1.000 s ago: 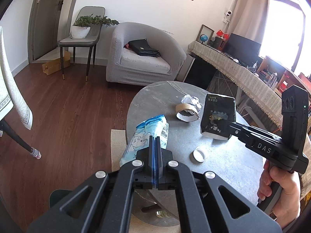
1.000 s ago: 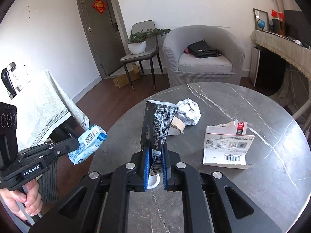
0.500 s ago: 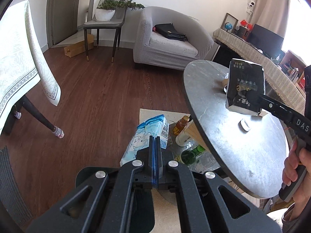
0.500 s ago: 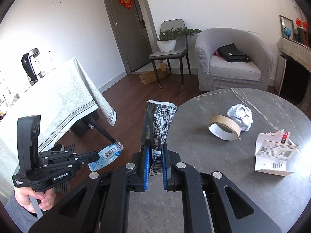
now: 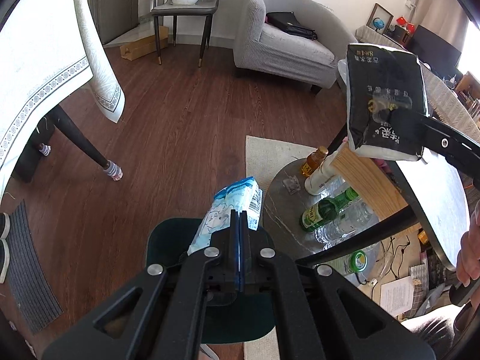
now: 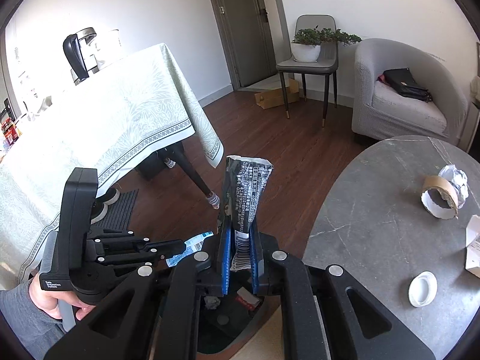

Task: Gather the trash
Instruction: 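Carry the package and black bag over the green bin and release both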

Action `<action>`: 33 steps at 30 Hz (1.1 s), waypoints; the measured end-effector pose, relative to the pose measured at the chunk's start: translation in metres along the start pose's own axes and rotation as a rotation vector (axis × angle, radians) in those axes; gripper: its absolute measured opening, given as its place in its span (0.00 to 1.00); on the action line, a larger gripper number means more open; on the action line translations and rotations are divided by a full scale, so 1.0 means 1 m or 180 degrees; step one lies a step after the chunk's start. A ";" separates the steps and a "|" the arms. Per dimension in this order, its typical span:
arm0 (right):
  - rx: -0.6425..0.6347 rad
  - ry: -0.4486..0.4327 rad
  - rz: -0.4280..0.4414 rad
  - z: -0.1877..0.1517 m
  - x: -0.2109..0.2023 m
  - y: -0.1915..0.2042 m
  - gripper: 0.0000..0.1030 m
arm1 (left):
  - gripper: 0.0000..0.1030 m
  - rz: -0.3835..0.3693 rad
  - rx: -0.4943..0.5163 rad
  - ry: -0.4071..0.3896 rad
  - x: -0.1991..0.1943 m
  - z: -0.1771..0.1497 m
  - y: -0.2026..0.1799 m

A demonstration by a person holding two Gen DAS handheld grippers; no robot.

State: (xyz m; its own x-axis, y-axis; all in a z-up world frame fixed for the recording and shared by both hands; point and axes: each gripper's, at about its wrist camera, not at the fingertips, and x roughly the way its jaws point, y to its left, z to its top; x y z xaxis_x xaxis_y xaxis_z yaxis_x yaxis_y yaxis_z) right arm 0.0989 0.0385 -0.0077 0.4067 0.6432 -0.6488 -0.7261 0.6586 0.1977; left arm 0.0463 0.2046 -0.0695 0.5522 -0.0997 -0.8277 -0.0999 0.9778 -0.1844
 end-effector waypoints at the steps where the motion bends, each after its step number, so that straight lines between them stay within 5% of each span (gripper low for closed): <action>1: -0.0021 0.0019 0.0014 0.000 0.003 0.003 0.10 | 0.01 0.0017 0.0011 0.0036 0.002 -0.003 0.002; 14: -0.0140 0.0310 0.0157 0.000 0.044 0.032 0.10 | 0.02 0.0165 0.0007 0.0586 0.033 -0.039 0.030; 17: -0.0165 0.0421 0.0159 -0.003 0.056 0.037 0.10 | 0.12 0.0159 -0.0012 0.0692 0.040 -0.047 0.036; 19: -0.0183 0.0500 0.0152 -0.005 0.063 0.041 0.10 | 0.20 0.0172 -0.0030 0.0703 0.042 -0.049 0.041; 33: -0.0305 0.0915 0.0102 -0.022 0.108 0.060 0.10 | 0.23 0.0111 -0.0187 0.0243 0.002 -0.039 0.068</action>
State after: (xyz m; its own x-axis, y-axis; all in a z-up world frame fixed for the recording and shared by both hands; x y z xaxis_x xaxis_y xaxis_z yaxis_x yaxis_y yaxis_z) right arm 0.0872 0.1392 -0.0823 0.2190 0.5172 -0.8273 -0.7905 0.5911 0.1603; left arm 0.0082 0.2636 -0.1044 0.4831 -0.0817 -0.8717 -0.1676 0.9686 -0.1837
